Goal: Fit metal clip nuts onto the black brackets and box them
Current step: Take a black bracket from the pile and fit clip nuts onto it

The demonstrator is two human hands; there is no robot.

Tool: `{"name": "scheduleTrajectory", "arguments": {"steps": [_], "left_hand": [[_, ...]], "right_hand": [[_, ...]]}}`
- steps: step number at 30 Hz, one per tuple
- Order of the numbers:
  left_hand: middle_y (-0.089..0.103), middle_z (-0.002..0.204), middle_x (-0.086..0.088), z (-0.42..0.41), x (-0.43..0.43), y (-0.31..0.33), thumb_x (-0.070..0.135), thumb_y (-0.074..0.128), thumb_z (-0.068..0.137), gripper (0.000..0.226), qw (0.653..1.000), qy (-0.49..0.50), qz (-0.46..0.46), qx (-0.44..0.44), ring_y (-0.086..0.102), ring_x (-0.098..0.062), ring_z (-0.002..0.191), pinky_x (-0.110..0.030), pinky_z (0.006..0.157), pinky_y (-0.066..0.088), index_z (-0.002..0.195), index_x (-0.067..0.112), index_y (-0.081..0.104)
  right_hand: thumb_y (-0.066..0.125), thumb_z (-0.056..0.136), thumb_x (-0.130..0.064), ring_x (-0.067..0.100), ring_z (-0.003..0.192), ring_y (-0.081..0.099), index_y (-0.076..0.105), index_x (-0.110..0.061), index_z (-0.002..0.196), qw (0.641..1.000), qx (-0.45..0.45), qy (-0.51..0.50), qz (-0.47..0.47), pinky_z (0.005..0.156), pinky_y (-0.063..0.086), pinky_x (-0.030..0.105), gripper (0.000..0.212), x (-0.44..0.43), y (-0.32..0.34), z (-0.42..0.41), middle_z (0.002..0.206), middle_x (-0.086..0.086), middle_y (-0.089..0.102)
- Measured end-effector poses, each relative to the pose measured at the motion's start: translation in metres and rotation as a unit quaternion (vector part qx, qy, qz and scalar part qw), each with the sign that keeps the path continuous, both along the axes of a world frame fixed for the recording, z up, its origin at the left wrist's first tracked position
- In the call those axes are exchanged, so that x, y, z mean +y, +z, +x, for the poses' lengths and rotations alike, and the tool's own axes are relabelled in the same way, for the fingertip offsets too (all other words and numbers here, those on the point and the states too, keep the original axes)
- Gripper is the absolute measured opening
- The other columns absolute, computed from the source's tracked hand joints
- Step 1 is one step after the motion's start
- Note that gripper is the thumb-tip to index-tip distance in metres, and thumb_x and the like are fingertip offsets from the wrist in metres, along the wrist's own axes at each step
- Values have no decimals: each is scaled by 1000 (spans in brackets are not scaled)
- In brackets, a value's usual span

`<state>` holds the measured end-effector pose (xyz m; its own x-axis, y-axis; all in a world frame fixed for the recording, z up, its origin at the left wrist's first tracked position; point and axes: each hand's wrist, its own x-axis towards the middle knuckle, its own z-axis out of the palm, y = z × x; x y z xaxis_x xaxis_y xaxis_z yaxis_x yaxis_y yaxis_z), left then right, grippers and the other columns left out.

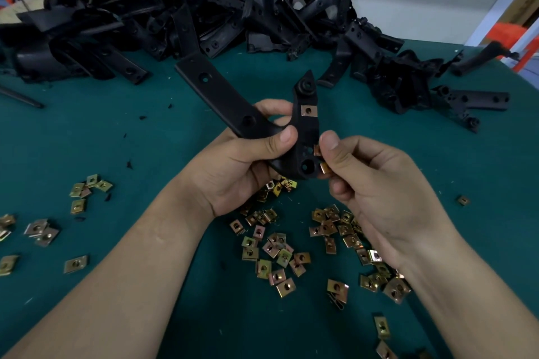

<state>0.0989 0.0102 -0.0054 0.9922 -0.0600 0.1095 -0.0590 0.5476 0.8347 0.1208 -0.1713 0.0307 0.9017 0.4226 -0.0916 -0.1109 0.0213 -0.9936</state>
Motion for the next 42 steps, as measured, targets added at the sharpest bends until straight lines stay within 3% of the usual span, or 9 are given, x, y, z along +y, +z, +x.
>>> {"name": "scheduleTrajectory", "arguments": {"steps": [6, 10, 18, 25, 32, 34, 38, 42], "left_hand": [[71, 98, -1, 0, 1, -1, 21, 89, 64, 35, 999, -26, 19, 14, 73, -20, 84, -35, 75, 62, 94, 27, 72], [67, 103, -6, -2, 1, -2, 19, 90, 66, 37, 998, -57, 13, 2, 73, -23, 87, -35, 72, 60, 98, 23, 71], [73, 101, -4, -1, 2, -3, 22, 92, 66, 35, 998, -52, -28, -5, 73, -22, 85, -36, 75, 61, 95, 27, 73], [70, 97, -7, -2, 3, -4, 21, 89, 72, 40, 991, -137, -13, -5, 70, -24, 87, -40, 78, 58, 104, 17, 65], [71, 101, -9, -2, 6, -3, 20, 89, 73, 34, 997, -74, -12, -30, 72, -27, 82, -45, 78, 59, 99, 24, 68], [72, 102, -7, -2, 7, -3, 18, 89, 72, 33, 998, -61, -22, -27, 72, -26, 84, -44, 78, 60, 99, 26, 71], [75, 102, -4, -2, 8, -1, 11, 77, 75, 29, 999, -16, -22, 24, 74, -19, 83, -32, 66, 60, 100, 27, 77], [76, 103, -7, 0, 4, -1, 18, 73, 78, 29, 999, 2, -14, 51, 75, -21, 90, -30, 64, 59, 106, 23, 77]], "right_hand": [[76, 64, -51, 5, 54, 50, 72, -25, 60, 997, -43, 55, -44, 53, 43, 15, 27, -3, 0, 3, 61, -8, 63], [78, 60, -48, 4, 58, 53, 74, -24, 59, 993, -16, 108, -43, 54, 45, 14, 24, -6, 2, 6, 61, -7, 64], [80, 62, -35, 4, 70, 59, 83, -22, 82, 984, 25, 175, -2, 59, 47, 14, 23, -15, 7, 12, 79, -1, 71], [80, 59, -30, 4, 63, 59, 81, -21, 70, 975, 61, 214, 8, 51, 44, 14, 14, -14, 5, 9, 68, -2, 68], [78, 62, -38, 7, 53, 41, 80, -24, 72, 980, 46, 190, -32, 48, 30, 16, 18, -12, 3, 11, 66, -2, 64], [76, 64, -41, 5, 52, 48, 80, -25, 76, 980, 30, 189, -57, 47, 37, 14, 21, -13, 2, 13, 68, -3, 66], [73, 71, -34, 7, 65, 62, 79, -16, 89, 987, 42, 142, -63, 60, 53, 16, 26, -17, -3, 18, 75, -3, 70], [72, 73, -30, 7, 63, 60, 77, -16, 99, 988, 128, 89, -24, 56, 50, 19, 30, -16, -4, 21, 72, -4, 65]]}}
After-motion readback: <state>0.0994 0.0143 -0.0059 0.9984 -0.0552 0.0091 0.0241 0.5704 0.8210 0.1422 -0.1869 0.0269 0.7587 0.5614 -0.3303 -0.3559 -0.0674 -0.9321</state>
